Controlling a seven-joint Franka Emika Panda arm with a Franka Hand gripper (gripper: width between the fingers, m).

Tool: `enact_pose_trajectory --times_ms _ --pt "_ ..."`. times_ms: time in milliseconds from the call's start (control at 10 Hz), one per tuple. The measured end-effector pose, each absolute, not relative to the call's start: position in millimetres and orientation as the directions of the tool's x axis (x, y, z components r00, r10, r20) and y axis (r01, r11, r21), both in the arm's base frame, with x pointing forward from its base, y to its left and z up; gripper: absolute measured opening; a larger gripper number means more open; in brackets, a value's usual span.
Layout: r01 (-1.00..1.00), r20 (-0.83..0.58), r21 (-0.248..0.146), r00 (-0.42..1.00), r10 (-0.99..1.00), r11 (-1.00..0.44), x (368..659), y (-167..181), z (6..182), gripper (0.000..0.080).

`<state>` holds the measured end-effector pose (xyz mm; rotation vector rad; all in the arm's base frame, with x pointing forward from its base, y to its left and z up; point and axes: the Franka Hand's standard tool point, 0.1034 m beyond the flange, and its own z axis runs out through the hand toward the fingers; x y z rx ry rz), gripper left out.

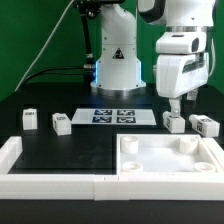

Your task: Assemble one leg

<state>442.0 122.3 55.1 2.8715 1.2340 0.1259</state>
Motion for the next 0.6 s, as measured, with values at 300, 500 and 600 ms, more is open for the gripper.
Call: enact_pose_trajectory --times_ms 300,500,600 --pt "0.431 0.091 -0.003 0.899 0.429 -0.902 430.8 144.7 50.9 0.0649" --pt "0.226 0.085 -0.037 0.971 0.223 -0.973 425.0 165.1 51.5 0.0649" --pt "0.183 0.083 -0.046 0.980 0.179 -0.982 423.2 170.8 51.7 0.0649"
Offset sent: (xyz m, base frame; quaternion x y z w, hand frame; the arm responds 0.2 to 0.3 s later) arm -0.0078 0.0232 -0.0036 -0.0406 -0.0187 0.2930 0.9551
